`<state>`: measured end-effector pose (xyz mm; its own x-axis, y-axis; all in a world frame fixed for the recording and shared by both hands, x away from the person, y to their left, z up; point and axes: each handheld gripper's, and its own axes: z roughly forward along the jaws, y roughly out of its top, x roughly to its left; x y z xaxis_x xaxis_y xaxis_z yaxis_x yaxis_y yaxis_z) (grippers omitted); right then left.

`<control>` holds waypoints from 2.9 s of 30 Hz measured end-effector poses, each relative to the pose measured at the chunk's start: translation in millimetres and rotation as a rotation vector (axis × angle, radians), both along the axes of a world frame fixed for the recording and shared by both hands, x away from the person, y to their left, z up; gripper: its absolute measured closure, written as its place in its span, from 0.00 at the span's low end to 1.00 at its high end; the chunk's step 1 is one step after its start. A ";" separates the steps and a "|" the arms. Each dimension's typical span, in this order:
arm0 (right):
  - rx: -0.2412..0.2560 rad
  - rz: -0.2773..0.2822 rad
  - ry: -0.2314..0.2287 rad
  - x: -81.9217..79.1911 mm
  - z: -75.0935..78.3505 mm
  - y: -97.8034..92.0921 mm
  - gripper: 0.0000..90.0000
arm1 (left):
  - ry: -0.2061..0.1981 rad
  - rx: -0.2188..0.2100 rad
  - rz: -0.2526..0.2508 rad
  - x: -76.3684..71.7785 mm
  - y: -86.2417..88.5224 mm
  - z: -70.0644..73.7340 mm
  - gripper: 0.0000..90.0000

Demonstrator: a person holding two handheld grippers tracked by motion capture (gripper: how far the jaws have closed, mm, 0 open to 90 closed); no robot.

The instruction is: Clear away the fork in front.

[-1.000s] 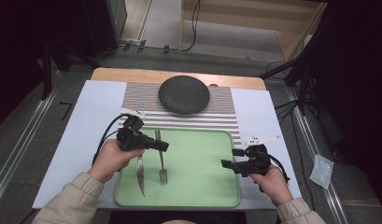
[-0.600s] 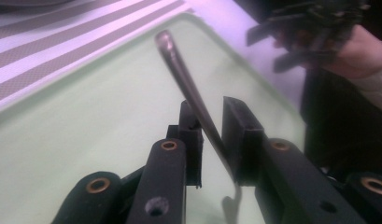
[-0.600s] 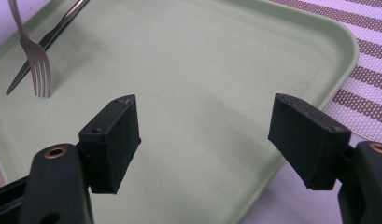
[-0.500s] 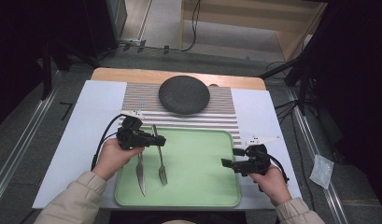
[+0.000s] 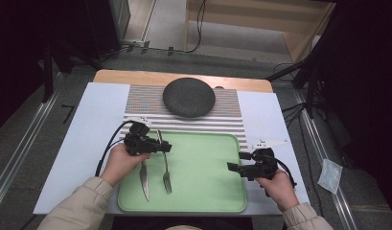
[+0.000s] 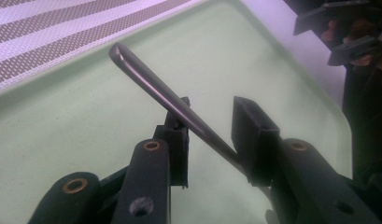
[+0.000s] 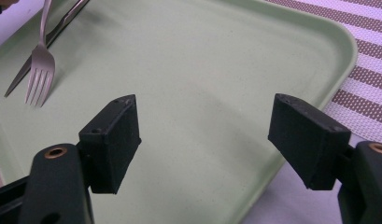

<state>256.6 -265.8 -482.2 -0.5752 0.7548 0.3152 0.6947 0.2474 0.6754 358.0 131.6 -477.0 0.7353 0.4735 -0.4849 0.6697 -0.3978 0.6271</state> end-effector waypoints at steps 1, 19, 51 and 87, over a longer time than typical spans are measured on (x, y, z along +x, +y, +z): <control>0.000 0.000 0.000 0.1 -0.1 -0.2 0.25 | 0.011 -0.008 0.002 0.8 0.1 -2.4 0.75; -0.007 0.018 0.017 0.2 -2.0 2.2 0.25 | 0.036 0.098 0.036 5.1 -4.5 -18.7 0.66; -0.011 0.013 0.025 0.8 -3.0 1.2 0.25 | -0.158 0.018 0.004 -12.9 -13.3 10.0 0.32; -0.025 0.008 0.015 0.0 -3.7 -1.2 0.25 | 0.002 0.213 -0.158 -15.1 -40.7 -19.2 1.00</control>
